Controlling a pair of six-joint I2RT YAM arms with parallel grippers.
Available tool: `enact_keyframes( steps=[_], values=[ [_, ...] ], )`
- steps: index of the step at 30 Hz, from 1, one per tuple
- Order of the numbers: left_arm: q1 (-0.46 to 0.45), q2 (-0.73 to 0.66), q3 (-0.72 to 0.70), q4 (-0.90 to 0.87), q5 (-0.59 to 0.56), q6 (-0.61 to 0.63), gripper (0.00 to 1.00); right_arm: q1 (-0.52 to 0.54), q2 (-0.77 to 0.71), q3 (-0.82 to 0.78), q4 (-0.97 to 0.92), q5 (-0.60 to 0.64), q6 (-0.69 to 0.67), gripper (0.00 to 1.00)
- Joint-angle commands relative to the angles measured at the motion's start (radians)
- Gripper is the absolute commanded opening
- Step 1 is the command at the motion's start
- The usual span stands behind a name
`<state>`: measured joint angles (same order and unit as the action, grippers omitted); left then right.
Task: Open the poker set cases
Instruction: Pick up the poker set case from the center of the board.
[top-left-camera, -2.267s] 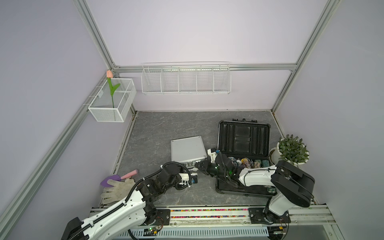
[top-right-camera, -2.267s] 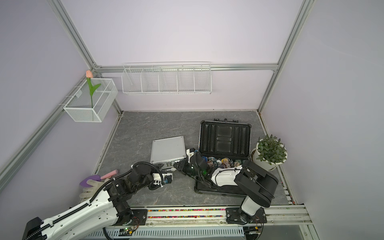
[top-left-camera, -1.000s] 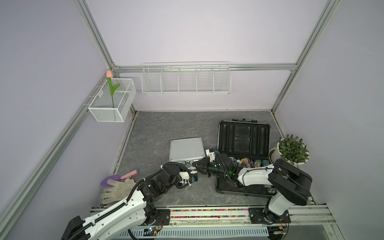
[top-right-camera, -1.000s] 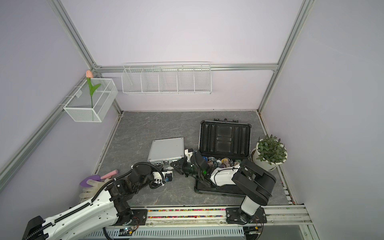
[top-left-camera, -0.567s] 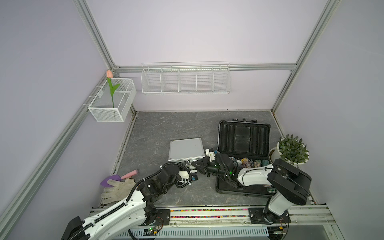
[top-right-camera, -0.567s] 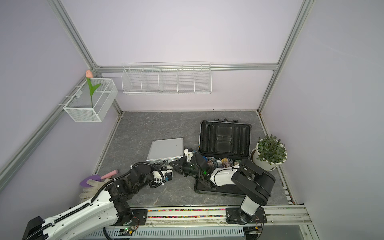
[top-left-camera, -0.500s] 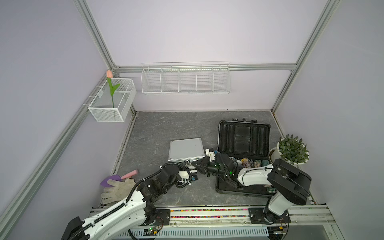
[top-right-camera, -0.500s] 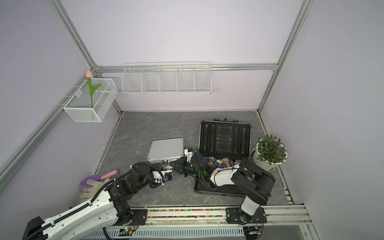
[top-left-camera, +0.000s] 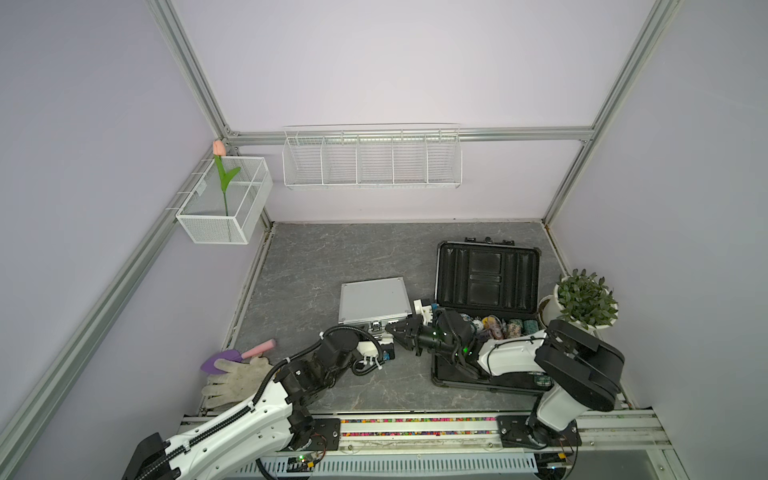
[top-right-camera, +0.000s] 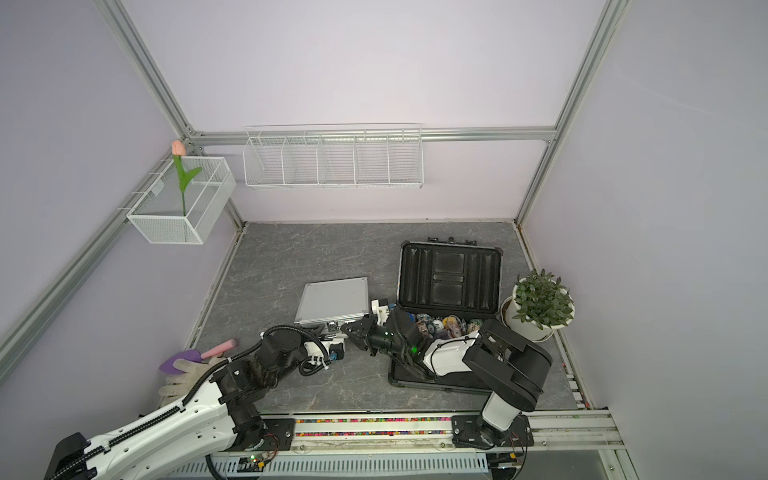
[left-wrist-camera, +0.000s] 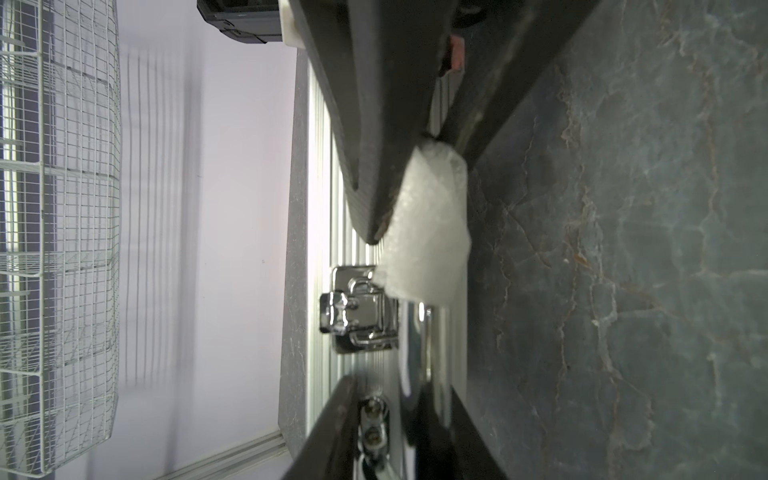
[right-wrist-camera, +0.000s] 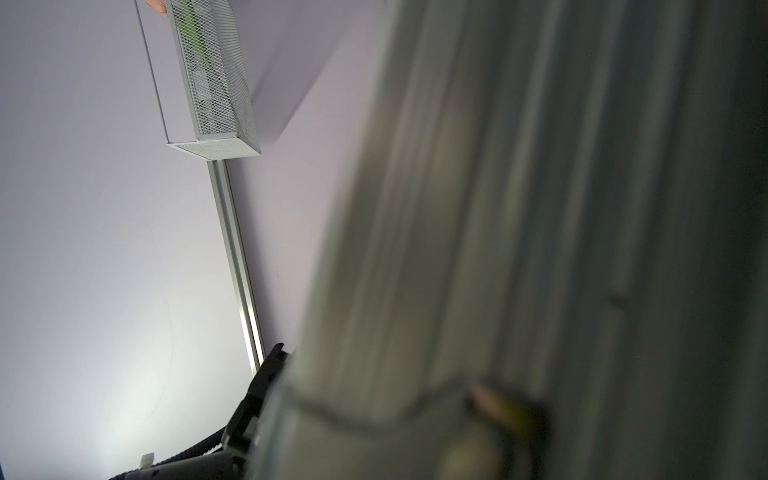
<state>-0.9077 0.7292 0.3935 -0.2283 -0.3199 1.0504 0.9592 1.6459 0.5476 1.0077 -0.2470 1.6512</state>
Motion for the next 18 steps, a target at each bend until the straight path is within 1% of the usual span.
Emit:
enact_keyframes(
  steps=[1,4,5,6,8,9,10,14,17,18],
  values=[
    [0.0,-0.005,-0.005,0.027,-0.02,0.011,0.26,0.016,-0.02,-0.002,0.168,-0.008,0.162,0.07],
    [0.001,-0.006,-0.005,0.023,-0.011,0.011,0.27,0.021,-0.02,0.003,0.181,-0.008,0.174,0.07],
    [0.0,-0.007,-0.006,0.02,-0.007,0.011,0.28,0.021,-0.018,0.005,0.185,-0.008,0.177,0.07],
    [0.0,-0.005,-0.007,0.018,-0.005,0.013,0.33,0.021,-0.015,0.005,0.193,-0.006,0.185,0.07],
    [0.001,-0.004,-0.01,0.021,-0.007,0.014,0.36,0.024,-0.01,0.003,0.21,-0.002,0.198,0.07],
    [0.001,-0.004,-0.01,0.02,-0.011,0.016,0.39,0.025,-0.009,0.003,0.214,0.001,0.204,0.07],
    [0.0,-0.004,-0.012,0.025,-0.016,0.017,0.39,0.025,-0.01,0.003,0.216,0.003,0.205,0.07],
    [0.001,-0.008,-0.012,0.037,-0.036,0.02,0.26,0.029,-0.018,0.002,0.215,0.007,0.205,0.07],
    [0.0,-0.016,-0.01,0.046,-0.043,0.017,0.11,0.029,-0.032,-0.007,0.186,0.011,0.187,0.07],
    [0.0,-0.02,-0.009,0.048,-0.043,0.016,0.08,0.03,-0.035,-0.011,0.178,0.015,0.181,0.07]
  ],
)
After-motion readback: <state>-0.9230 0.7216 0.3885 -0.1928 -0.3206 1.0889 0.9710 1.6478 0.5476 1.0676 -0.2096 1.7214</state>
